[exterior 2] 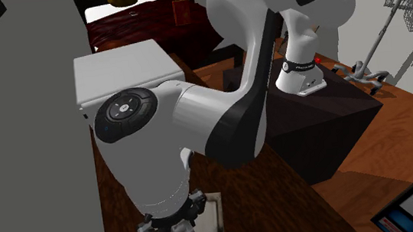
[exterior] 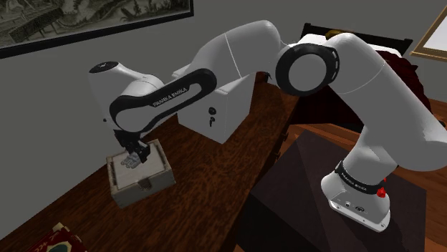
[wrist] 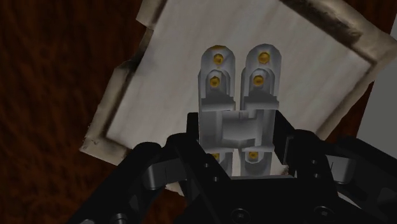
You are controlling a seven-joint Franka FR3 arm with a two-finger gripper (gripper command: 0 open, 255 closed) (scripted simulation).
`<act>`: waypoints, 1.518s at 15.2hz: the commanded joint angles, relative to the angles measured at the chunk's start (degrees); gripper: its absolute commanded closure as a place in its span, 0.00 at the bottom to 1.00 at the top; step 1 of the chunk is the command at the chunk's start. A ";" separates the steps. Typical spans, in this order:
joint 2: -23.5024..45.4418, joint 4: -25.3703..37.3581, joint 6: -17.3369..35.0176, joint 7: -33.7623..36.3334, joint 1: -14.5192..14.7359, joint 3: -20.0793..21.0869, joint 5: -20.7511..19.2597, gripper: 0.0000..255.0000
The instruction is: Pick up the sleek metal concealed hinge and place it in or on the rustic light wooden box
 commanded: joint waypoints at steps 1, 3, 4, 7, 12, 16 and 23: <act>0.80 -0.28 1.10 0.14 0.08 -0.18 -0.20 1.00; 1.21 -0.27 1.50 0.16 0.13 -0.27 -0.28 1.00; 1.21 -0.26 1.49 0.16 0.13 -0.27 -0.28 1.00; 1.21 -0.26 1.49 0.16 0.13 -0.27 -0.28 1.00; 1.21 -0.26 1.49 0.16 0.13 -0.27 -0.28 0.00; 0.09 -0.33 0.43 0.07 -0.02 -0.04 -0.06 0.00; -2.69 0.17 -2.81 -0.23 -0.32 0.56 0.58 0.00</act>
